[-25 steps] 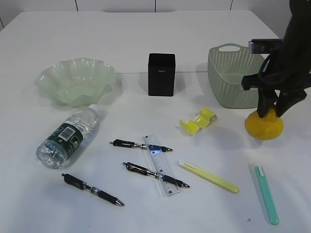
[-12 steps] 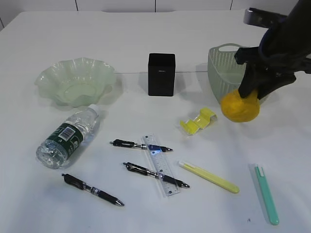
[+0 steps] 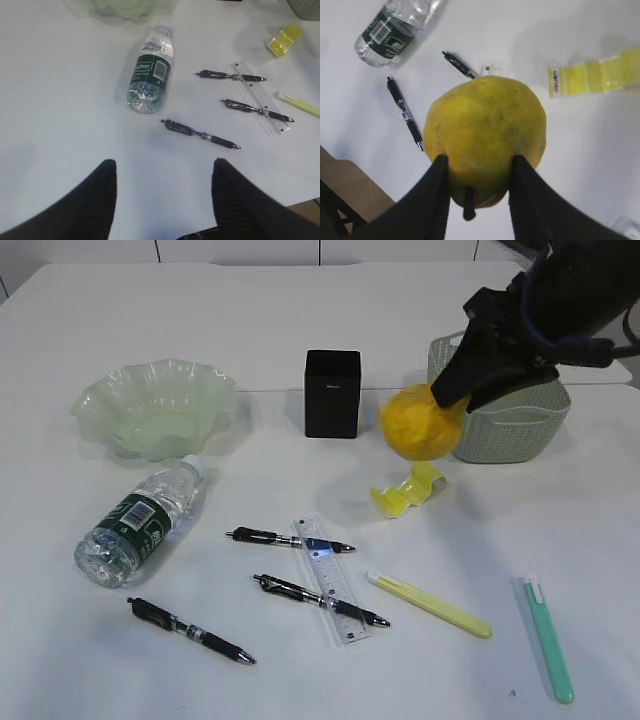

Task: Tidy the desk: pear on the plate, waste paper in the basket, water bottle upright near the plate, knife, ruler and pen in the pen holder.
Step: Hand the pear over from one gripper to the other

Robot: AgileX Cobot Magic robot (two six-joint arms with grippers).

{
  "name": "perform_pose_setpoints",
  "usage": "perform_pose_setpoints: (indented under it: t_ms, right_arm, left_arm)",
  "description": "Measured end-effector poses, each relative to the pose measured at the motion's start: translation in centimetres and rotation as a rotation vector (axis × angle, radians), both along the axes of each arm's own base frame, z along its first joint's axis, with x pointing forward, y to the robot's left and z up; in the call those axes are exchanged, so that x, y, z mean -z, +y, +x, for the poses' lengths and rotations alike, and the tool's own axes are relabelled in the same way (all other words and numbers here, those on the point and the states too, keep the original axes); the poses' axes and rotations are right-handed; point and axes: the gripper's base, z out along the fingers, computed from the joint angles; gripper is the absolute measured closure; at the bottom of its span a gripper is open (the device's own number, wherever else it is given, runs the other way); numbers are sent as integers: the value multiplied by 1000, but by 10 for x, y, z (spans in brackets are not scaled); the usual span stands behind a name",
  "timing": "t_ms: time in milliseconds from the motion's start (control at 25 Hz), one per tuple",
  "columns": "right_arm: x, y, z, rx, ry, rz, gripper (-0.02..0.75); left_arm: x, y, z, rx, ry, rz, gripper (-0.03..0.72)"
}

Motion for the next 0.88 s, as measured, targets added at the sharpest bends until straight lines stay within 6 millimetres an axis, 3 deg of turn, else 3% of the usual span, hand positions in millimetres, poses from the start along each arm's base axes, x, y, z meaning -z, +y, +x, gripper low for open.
perform_pose_setpoints:
  t_ms: [520,880]
  right_arm:
    - [-9,7,3,-145,-179,68,486]
    - [-26,24,0,-325,-352,280,486]
  left_arm:
    - [0,1,0,-2,-2,11,275]
    - [-1,1,2,-8,-23,12,313]
